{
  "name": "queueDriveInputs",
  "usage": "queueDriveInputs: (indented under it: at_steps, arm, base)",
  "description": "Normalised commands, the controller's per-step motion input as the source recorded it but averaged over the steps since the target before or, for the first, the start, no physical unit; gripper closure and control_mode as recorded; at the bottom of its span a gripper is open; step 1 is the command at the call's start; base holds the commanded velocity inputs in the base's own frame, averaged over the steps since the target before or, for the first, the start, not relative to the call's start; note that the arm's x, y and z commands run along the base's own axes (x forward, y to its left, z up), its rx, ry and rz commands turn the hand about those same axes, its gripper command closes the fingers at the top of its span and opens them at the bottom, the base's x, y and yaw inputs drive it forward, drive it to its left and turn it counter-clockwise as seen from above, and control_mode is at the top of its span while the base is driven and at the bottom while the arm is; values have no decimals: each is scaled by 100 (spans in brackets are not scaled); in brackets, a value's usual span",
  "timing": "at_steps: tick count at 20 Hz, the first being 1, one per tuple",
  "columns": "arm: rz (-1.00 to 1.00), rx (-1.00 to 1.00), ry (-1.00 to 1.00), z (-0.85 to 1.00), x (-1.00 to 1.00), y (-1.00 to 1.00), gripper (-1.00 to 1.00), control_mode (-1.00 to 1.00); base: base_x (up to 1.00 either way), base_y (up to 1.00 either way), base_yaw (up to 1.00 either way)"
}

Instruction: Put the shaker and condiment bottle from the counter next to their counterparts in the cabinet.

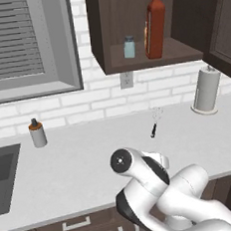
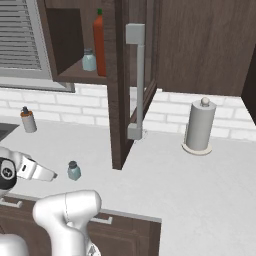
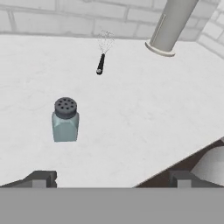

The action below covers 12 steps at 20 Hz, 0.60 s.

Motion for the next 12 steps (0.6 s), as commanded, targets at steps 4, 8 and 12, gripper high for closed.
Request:
queueDriveInputs:
  at_steps: [4, 8, 12]
  arm:
    - [8, 2, -5, -20, 0, -16, -100, -100]
    - [6, 2, -4, -12, 2, -18, -100, -100]
    - [6, 1, -3, -14, 5, -17, -100, -100]
  base:
    - [0, 0, 0]
    - [0, 0, 0]
    - [0, 0, 0]
